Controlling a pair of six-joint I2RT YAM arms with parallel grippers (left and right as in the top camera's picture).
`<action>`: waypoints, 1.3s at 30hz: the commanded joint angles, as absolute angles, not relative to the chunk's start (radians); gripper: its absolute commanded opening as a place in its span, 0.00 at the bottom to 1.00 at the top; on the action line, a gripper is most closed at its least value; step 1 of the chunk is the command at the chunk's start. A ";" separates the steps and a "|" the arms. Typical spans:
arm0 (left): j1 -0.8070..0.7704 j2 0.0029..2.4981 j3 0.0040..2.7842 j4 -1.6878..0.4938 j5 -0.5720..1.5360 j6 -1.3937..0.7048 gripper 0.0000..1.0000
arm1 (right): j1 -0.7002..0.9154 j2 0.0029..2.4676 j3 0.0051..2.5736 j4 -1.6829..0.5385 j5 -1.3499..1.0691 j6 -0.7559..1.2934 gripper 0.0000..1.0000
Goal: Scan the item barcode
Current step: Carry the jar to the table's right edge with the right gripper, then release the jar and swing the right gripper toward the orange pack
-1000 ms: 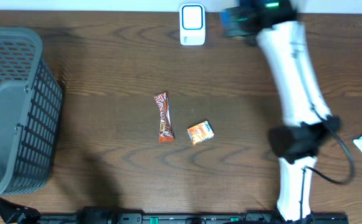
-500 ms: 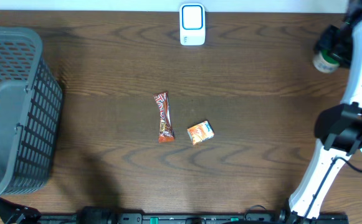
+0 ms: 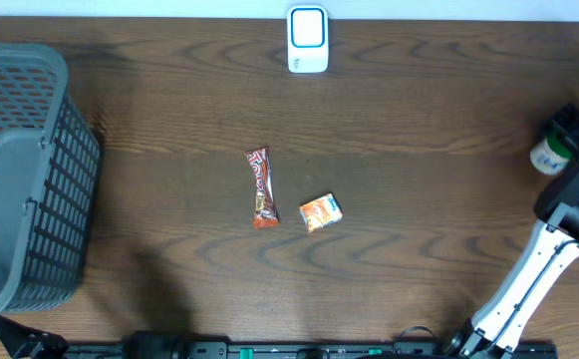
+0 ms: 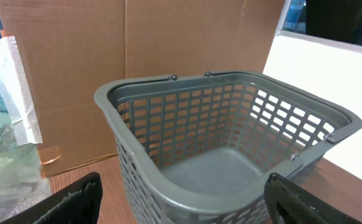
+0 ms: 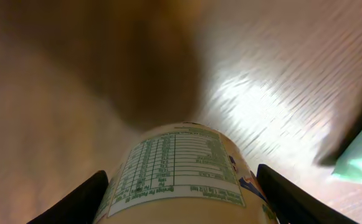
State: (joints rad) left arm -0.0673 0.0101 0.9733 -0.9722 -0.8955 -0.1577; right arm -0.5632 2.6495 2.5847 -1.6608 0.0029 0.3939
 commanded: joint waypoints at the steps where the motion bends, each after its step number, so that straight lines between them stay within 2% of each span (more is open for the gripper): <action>1: -0.068 0.002 0.966 -0.981 -0.898 -0.162 0.83 | -0.620 2.661 2.588 -1.664 -0.006 0.369 0.44; 3: -0.068 0.002 0.966 -0.981 -0.898 -0.163 0.83 | -0.650 2.660 2.588 -1.655 -0.006 0.345 0.47; 5: -0.068 0.002 0.966 -0.983 -0.898 -0.162 0.83 | -0.684 2.660 2.588 -1.646 -0.006 0.313 0.55; 6: -0.068 0.002 0.966 -0.984 -0.898 -0.163 0.83 | -0.707 2.659 2.589 -1.644 -0.006 0.298 0.66; 8: -0.068 0.002 0.966 -0.987 -0.898 -0.162 0.83 | -0.729 2.647 2.602 -1.644 -0.038 0.277 0.96; 9: -0.068 0.002 0.966 -0.988 -0.898 -0.162 0.83 | -0.735 2.639 2.608 -1.642 -0.052 0.260 0.99; 14: -0.068 0.002 0.966 -0.992 -0.898 -0.163 0.83 | -0.746 2.497 2.701 -1.627 -0.101 0.245 0.99; 21: -0.068 0.002 0.966 -0.984 -0.898 -0.163 0.83 | -0.668 2.214 2.754 -1.514 -0.477 0.257 0.99; 24: -0.068 0.002 0.966 -0.976 -0.897 -0.163 0.84 | -0.527 2.116 2.754 -1.518 -0.505 0.264 0.99; 27: -0.068 0.002 0.966 -0.973 -0.897 -0.163 0.83 | -0.347 2.092 2.754 -1.624 -0.503 0.232 0.99; 30: -0.068 0.002 0.966 -0.971 -0.897 -0.163 0.84 | -0.112 2.098 2.704 -1.699 -0.493 0.015 0.99; 34: -0.068 0.002 0.966 -0.971 -0.898 -0.163 0.83 | 0.163 2.099 2.537 -1.695 -0.289 -0.042 0.99; 39: -0.068 0.002 0.966 -0.971 -0.897 -0.163 0.83 | 0.397 2.103 2.325 -1.657 -0.120 -0.012 0.99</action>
State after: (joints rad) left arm -0.0673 0.0101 0.9733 -0.9722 -0.8959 -0.1577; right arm 0.2916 2.1174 2.4065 -1.6661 -0.2840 0.0151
